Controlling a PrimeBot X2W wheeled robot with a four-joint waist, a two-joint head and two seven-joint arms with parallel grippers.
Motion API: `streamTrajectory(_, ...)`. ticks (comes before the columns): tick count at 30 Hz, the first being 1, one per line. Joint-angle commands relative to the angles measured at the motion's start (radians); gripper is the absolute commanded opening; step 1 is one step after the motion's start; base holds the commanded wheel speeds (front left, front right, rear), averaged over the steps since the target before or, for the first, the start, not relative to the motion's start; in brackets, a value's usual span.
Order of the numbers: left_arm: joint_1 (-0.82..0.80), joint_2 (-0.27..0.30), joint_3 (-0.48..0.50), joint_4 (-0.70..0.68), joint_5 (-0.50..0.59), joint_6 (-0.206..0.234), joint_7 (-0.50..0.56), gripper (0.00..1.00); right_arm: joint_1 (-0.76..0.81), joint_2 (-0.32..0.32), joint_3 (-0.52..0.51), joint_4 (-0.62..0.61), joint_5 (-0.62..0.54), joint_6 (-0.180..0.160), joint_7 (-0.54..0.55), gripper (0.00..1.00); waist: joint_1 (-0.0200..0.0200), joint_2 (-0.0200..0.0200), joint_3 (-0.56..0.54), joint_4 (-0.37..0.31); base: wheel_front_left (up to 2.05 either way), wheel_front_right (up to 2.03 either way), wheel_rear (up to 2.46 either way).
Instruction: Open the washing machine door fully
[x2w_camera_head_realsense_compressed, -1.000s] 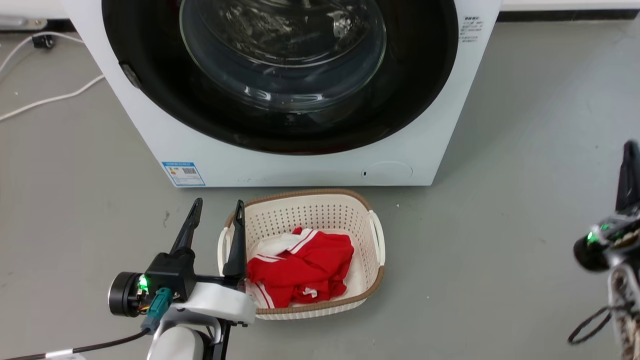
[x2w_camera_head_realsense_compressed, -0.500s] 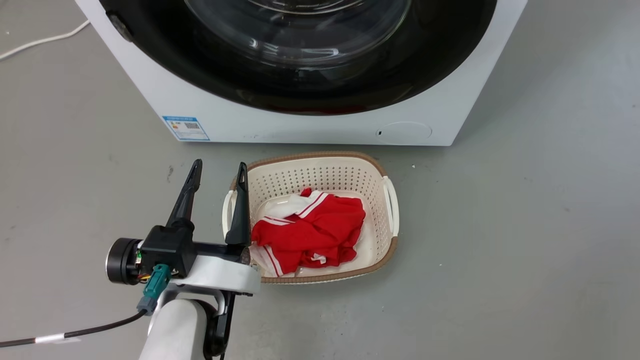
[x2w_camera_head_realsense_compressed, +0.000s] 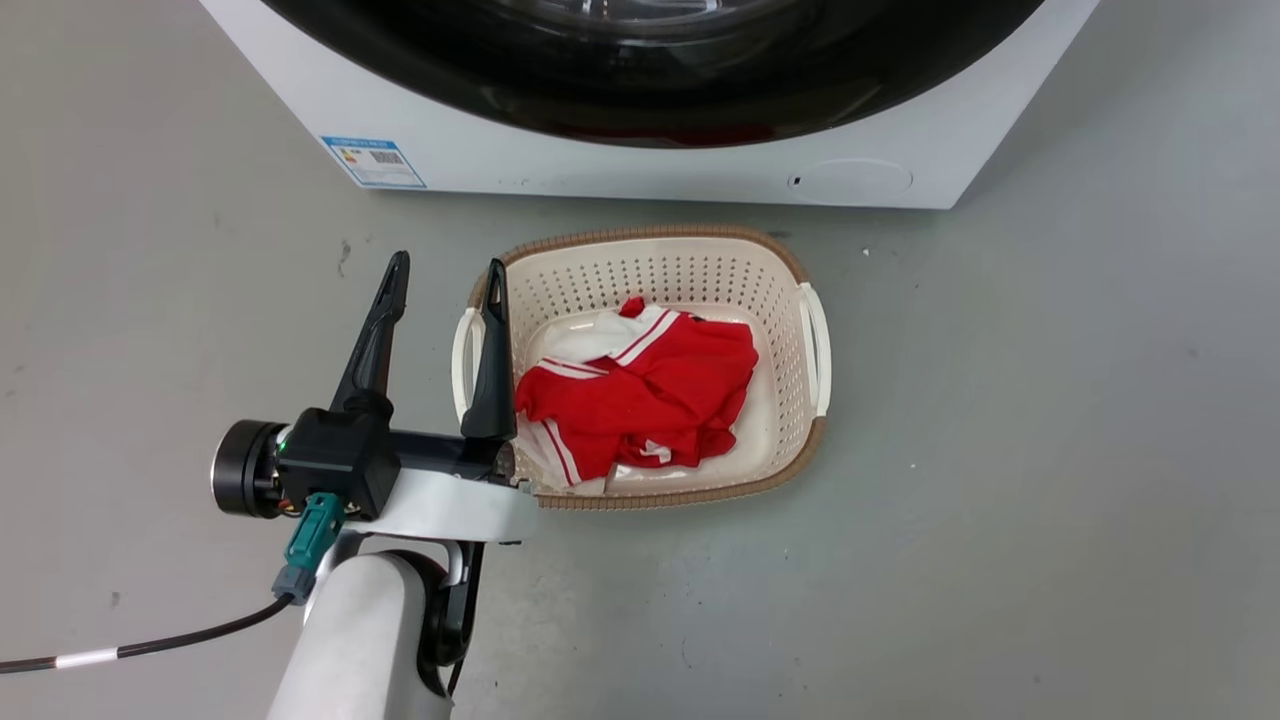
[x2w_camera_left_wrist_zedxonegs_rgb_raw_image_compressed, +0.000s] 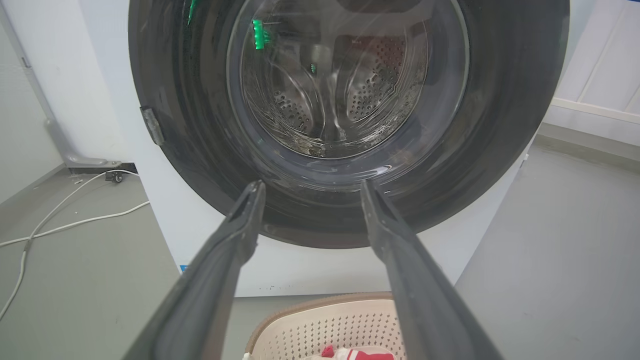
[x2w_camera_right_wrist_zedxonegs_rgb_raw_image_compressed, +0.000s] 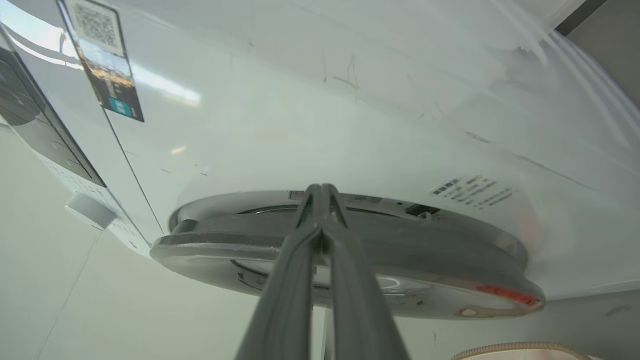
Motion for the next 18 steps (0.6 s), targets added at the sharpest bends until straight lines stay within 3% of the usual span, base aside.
streamTrajectory(1,-0.014,0.001,-0.004,-0.005,-0.001,0.006,-0.003,1.0,-0.027,0.007,0.012,0.011,-0.008,0.0,0.009,0.0,-0.0001,0.0,0.018,0.004,0.0,0.0,0.0)
streamTrajectory(18,-0.058,0.001,-0.022,-0.024,0.01,0.011,-0.003,1.0,-0.214,0.081,0.131,0.101,-0.085,0.0,0.109,0.0,-0.0001,0.0,0.099,0.011,0.0,0.0,0.0)
